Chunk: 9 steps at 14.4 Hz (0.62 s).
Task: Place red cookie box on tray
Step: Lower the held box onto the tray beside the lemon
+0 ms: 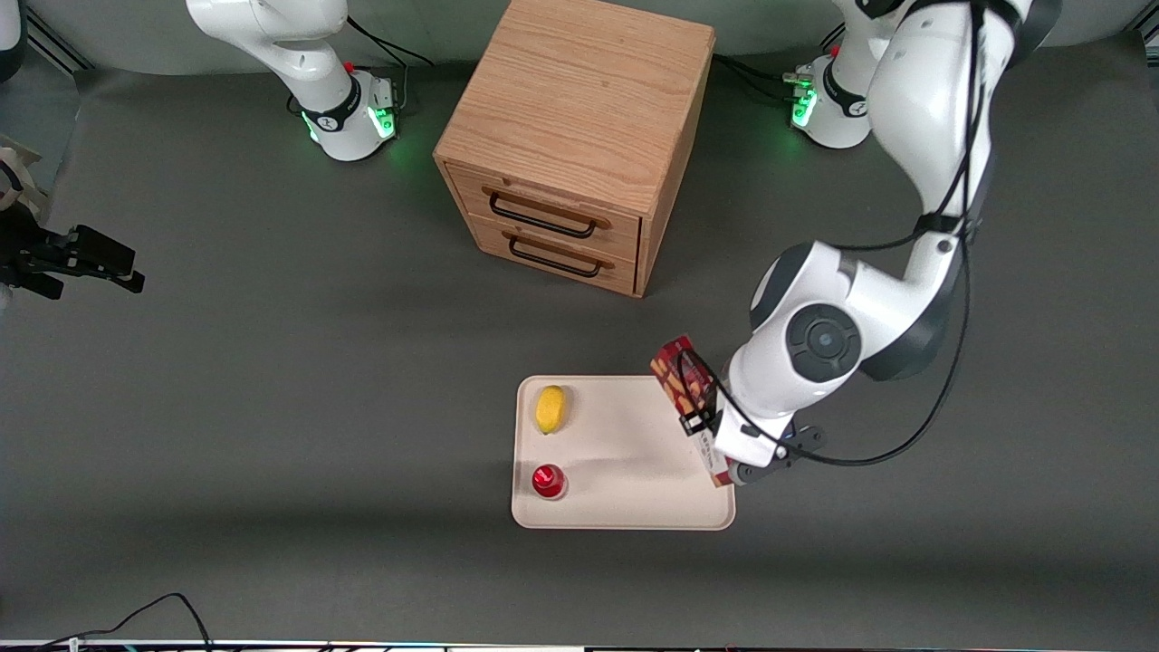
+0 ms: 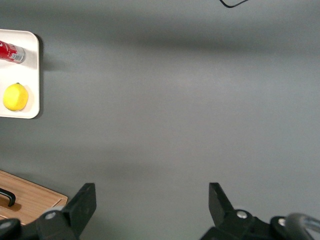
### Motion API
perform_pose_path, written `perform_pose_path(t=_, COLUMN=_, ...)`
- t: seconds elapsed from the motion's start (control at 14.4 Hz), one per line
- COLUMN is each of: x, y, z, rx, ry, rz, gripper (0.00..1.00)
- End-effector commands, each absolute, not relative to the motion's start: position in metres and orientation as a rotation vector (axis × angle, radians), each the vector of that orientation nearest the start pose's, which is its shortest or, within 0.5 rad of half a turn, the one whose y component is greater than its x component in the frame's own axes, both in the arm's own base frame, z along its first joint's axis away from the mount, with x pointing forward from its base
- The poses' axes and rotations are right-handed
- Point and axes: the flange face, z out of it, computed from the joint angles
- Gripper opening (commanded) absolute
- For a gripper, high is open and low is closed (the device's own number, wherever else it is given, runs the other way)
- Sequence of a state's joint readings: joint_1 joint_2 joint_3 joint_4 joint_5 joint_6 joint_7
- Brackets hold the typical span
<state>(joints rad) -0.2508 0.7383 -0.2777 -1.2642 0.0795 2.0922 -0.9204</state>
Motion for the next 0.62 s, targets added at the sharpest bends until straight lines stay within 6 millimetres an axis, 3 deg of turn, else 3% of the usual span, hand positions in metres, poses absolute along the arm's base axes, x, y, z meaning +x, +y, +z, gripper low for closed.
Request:
perform_pose_path(t=0.0, x=0.673, y=-0.335, z=0.31, rx=-3.228, ry=-0.682, rz=-0.115, gripper=0.0)
perform_pose_path(t=0.35, x=0.675, y=-0.327, z=0.264, rx=-3.223, ry=-0.618, rz=-0.185, gripper=0.0)
perform_pose_path(t=0.55, x=0.675, y=-0.328, z=0.251, rx=-3.23, ry=-0.622, rz=-0.187, gripper=0.0)
